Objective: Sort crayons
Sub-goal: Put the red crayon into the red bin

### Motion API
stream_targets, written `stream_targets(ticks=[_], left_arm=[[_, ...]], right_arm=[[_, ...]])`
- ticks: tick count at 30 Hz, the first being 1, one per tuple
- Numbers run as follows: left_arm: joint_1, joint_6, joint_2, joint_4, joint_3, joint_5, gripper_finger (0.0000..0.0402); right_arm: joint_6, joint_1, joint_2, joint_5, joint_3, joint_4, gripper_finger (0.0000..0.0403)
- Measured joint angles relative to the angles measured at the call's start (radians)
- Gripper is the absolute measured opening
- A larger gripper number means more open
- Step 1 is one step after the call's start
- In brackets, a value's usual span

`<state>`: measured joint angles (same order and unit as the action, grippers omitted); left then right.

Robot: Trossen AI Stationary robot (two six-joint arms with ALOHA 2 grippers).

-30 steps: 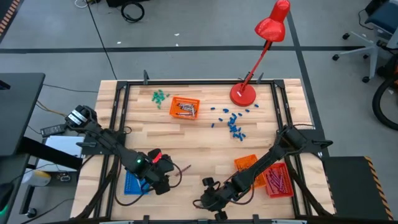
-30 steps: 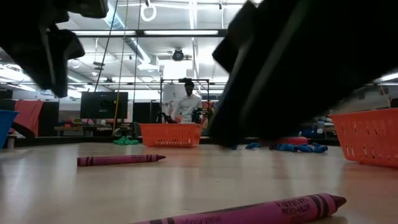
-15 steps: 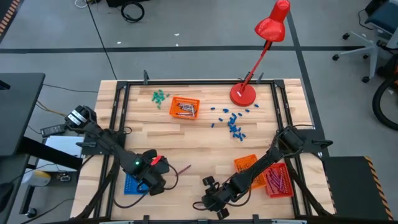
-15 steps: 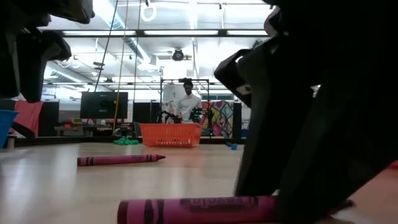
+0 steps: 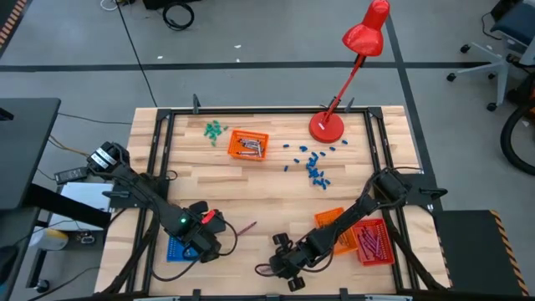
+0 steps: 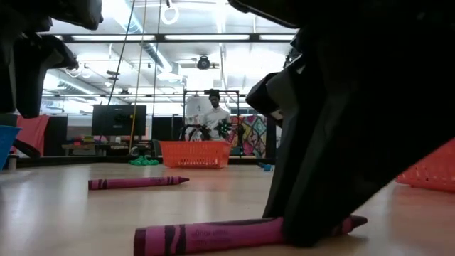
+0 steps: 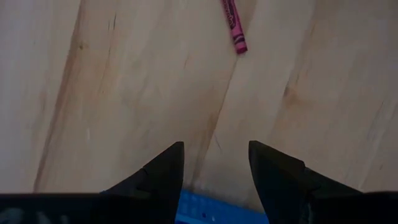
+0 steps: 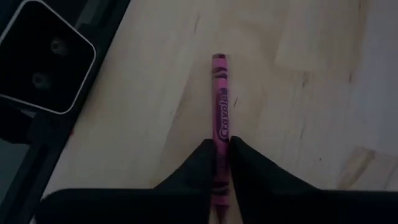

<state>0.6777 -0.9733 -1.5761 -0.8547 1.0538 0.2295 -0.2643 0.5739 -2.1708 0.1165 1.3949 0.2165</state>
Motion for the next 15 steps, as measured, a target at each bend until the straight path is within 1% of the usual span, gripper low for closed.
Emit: stream_targets(ticks=[3,5,8,10,15], left_arm=[[0.003,-0.004,0.0,0.044,0.0,0.001,0.0192],[0.012,0.014,0.0,0.091,0.0,0.002,0.0192],[0.024,0.04,0.0,0.158,0.0,0.002,0.0192],[0.028,0.041,0.0,0.174,0.0,0.01,0.0192],[0.033,0.033,0.0,0.179,0.0,0.016,0.0192]], right_arm=[[-0.005,-0.008,0.001,-0.034,0.0,0.011,0.0024],[-0.006,-0.014,0.002,-0.054,0.0,0.013,0.0014],[-0.038,-0.023,0.007,-0.065,-0.001,0.025,0.002],[-0.05,-0.032,0.014,-0.073,-0.002,0.041,0.0026],[-0.003,-0.048,0.055,-0.077,-0.008,0.119,0.0022]])
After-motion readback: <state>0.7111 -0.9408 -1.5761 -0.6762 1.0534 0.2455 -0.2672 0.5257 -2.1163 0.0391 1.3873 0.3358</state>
